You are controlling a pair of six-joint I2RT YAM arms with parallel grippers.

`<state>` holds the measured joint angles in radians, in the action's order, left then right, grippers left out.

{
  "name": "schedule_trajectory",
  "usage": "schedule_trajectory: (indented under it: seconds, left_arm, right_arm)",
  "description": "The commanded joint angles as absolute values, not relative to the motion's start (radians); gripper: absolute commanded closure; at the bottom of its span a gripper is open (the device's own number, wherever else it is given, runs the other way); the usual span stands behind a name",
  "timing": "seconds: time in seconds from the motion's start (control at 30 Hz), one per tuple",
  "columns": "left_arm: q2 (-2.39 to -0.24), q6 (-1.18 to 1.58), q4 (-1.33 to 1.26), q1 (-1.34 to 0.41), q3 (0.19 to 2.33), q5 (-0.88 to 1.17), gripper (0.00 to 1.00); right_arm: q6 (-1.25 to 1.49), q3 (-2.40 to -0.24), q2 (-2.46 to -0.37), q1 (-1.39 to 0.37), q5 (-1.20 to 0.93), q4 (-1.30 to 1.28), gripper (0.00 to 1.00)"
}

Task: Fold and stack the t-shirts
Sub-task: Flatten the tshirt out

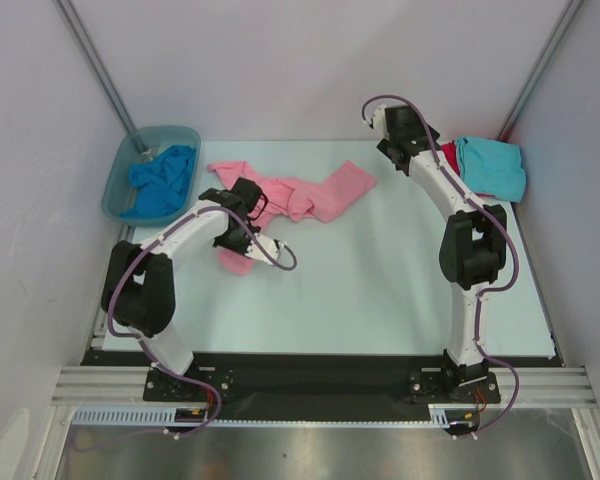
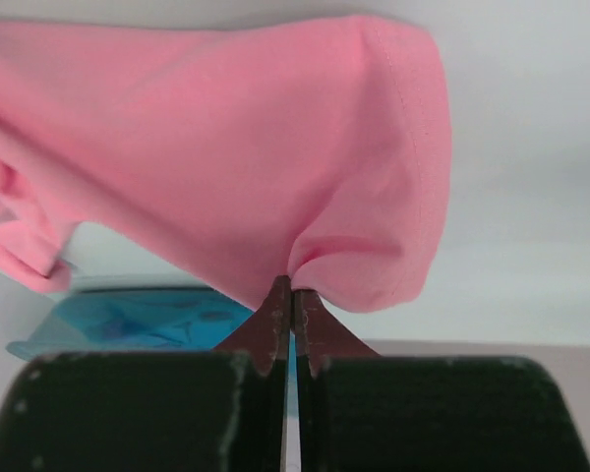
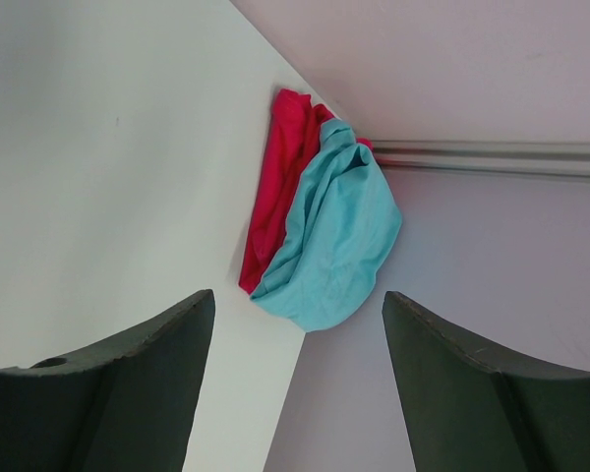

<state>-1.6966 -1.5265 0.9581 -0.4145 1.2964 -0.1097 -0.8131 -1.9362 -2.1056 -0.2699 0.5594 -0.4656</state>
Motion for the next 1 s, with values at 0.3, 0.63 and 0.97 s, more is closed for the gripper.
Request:
schedule_trajectory:
  seconds: [0.3, 0.63, 0.97]
  left_arm:
    - [-1.750, -1.649, 0.847, -0.328, 1.207, -0.544, 1.00]
    - [-1.815, -1.554, 0.736, -0.318, 1.305, -0.535, 0.00]
    - [-1.881, -1.258, 0.721, -0.324, 1.519, -0.394, 0.00]
  right_arm:
    - [-0.793, -1.956, -2.091, -0.281, 0.543, -0.459, 0.24]
    - [-0.810, -1.749, -1.994, -0.383, 0.310, -0.592, 0.13]
    - [-0.834, -1.678, -1.976, -0.529, 0.117, -0.607, 0.14]
